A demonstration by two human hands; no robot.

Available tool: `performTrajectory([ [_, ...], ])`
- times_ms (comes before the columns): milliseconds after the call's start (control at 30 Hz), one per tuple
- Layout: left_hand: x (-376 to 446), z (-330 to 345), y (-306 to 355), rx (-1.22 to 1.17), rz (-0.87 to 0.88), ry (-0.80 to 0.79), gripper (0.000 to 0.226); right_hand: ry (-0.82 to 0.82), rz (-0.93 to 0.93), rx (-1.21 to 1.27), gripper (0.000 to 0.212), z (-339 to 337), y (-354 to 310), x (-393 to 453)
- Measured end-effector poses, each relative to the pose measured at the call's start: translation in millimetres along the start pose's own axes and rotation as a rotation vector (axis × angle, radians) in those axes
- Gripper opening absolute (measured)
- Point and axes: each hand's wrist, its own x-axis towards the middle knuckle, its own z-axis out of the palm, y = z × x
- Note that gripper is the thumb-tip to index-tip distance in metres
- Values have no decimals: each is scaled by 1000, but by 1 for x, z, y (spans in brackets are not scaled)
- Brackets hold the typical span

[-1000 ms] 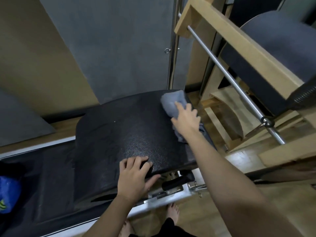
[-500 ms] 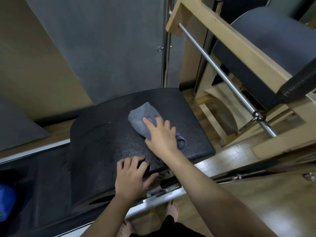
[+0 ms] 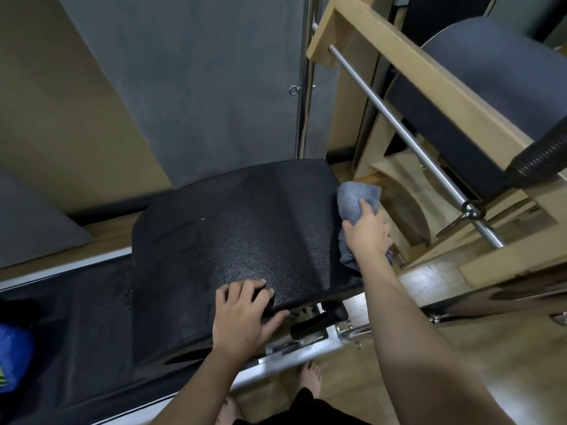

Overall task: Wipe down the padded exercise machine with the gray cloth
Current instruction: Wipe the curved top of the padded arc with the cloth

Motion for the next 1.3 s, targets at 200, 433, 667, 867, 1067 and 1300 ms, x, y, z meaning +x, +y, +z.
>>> performTrajectory([
  [200,1,1,-1,18,16,14,44,61,-242,-159,71,9,-25,-55],
  [433,-1,2,-2,13,26,22,43,21,-689,-223,78,26,-24,-132],
  [667,0,2,-2,5,24,8,44,71,-140,-100,69,4,13,-65],
  [867,0,3,-4,4,20,-7,44,60,203,3,67,-7,34,-34],
  [1067,0,4,-4,28,41,14,43,70,-159,-127,70,9,-6,-101],
  [1300,-1,0,-4,35,49,-17,44,28,-515,-168,76,26,-24,-159],
])
